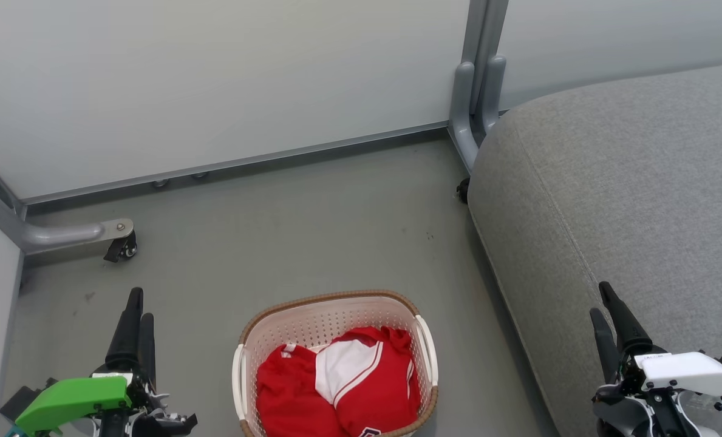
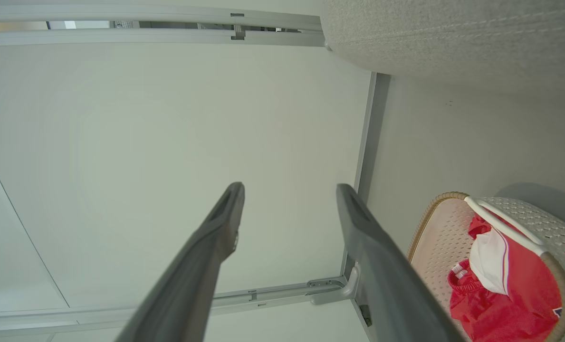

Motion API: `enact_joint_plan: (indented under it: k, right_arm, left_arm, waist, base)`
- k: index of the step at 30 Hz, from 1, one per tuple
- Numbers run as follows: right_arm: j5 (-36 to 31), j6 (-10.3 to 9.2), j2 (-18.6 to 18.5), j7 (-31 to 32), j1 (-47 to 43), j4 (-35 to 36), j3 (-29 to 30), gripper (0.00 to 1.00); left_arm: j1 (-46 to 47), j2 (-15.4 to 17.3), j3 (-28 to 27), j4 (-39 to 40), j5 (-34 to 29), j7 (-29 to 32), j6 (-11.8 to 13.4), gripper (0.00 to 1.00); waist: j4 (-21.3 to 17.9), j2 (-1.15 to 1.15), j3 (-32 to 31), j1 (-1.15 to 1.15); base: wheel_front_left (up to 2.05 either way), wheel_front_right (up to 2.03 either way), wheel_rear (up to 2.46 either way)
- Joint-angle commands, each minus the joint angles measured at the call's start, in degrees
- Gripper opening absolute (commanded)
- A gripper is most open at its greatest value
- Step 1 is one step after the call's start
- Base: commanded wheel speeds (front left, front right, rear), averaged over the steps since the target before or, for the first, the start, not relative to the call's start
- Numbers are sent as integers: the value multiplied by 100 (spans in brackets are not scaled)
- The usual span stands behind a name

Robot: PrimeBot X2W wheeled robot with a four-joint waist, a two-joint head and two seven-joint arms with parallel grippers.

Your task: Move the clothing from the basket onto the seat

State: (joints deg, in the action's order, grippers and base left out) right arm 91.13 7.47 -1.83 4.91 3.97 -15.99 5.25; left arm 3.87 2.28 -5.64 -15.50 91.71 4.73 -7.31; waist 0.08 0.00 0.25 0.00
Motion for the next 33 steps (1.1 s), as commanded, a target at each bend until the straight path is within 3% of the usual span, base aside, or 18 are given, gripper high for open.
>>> enact_joint_plan:
  k: [1,21,33]
  right_arm:
    - [-116,0,-43,-74,89,132,-34,100]
    - [-1958,1,-65,-575,164,578,-357,100]
    - [-3153,1,-75,-832,142,787,-536,100]
  left_arm:
    - [79,28,10,152,-137,-65,-7,100]
    - [94,41,170,681,-2146,-563,-4,100]
    - [3,47,453,754,-3856,-818,271,100]
  waist:
    - [2,0,1,0]
    - [36,0,35,0]
    - [57,0,23,0]
  base:
    - [0,0,0]
    - [0,0,0]
    - [0,0,0]
